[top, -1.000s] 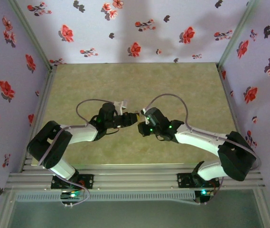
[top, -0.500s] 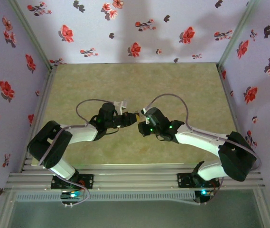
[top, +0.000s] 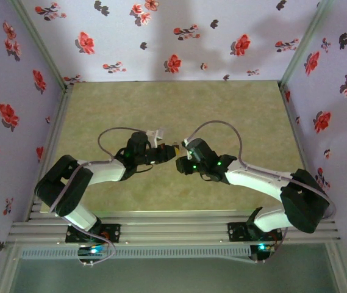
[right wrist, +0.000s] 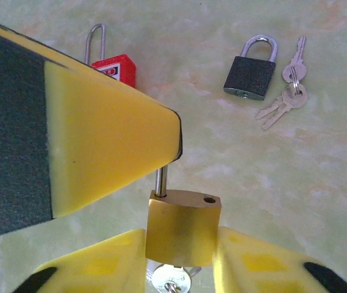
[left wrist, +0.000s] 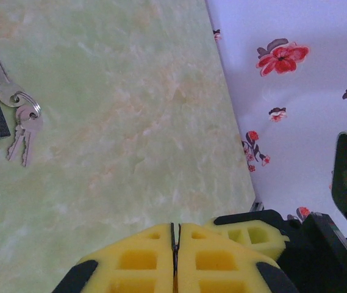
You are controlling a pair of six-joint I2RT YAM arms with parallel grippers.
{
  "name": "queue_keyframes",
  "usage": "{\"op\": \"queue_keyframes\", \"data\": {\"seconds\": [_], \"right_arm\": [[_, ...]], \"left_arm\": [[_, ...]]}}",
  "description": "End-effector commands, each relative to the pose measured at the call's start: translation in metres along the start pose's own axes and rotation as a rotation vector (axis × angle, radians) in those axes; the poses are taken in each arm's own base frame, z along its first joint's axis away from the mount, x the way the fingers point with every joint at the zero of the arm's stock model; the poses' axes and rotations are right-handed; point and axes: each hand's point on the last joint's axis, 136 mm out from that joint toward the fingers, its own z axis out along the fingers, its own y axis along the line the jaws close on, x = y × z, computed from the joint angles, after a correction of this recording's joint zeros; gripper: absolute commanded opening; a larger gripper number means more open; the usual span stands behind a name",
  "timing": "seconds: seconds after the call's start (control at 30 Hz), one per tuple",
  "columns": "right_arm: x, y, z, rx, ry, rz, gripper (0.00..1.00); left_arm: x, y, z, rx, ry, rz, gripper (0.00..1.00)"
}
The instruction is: Lock with the key
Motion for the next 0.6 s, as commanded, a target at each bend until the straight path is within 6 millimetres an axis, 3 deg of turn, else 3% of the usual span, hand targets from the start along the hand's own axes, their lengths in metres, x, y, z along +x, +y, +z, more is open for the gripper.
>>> {"op": "queue_keyframes", "data": {"seconds": [0.0,0.27,0.57], "right_arm": [[-0.0055,0.0064,-0.0062,-0.02,-0.035,-0.008,0.37],[-0.0046,0.0072,-0.0057,-0.017,-0.033,-0.01,0.47],[-0.0024,0.0083,-0.0027,-0.019,-0.029,-0.012,0.36]], "left_arm": [[-0.0078,-0.0096,0.0038,0.031,0.0,0.009,0.0],[-0.008,-0.0083,0.0043,0.023,0.005,0.009,0.0],[-0.0079,-0.009,0.0037,0.026,0.005,0.013,0.0]]}}
